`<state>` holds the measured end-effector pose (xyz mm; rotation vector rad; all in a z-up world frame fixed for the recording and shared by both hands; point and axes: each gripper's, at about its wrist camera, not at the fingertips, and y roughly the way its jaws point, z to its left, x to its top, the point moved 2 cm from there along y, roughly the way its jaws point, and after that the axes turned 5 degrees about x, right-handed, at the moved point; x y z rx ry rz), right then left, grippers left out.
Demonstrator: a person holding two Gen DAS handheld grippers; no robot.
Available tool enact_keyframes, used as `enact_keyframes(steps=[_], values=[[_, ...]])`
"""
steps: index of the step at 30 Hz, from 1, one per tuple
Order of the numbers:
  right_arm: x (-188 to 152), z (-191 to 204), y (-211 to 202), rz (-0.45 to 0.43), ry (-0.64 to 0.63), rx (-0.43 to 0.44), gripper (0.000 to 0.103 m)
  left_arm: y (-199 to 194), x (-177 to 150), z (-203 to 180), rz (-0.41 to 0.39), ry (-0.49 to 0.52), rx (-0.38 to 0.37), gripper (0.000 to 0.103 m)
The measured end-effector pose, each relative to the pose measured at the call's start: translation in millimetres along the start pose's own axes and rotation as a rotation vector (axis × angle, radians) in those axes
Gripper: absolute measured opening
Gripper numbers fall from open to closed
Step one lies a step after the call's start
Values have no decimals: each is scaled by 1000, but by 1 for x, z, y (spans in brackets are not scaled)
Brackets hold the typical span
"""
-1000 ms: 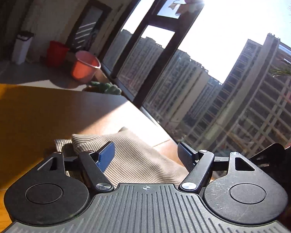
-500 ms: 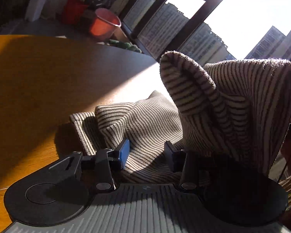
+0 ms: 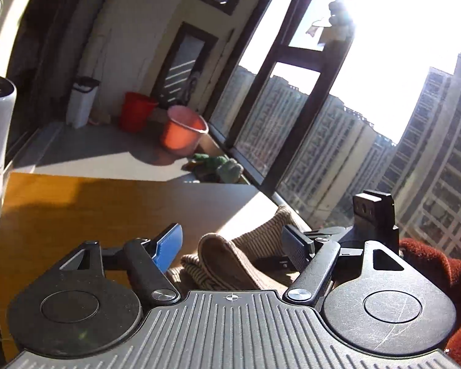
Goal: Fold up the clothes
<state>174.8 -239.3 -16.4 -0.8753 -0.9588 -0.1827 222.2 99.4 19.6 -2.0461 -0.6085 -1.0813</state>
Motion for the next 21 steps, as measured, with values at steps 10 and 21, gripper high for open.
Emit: enact_keyframes(steps=[10,21], values=[[-24,-38,-11,-64,148,-242,28,99,-34,-58,157,221,54,81],[-40,-29,-33,-139,144,-228,28,102,-31,-56,124,284,194,93]])
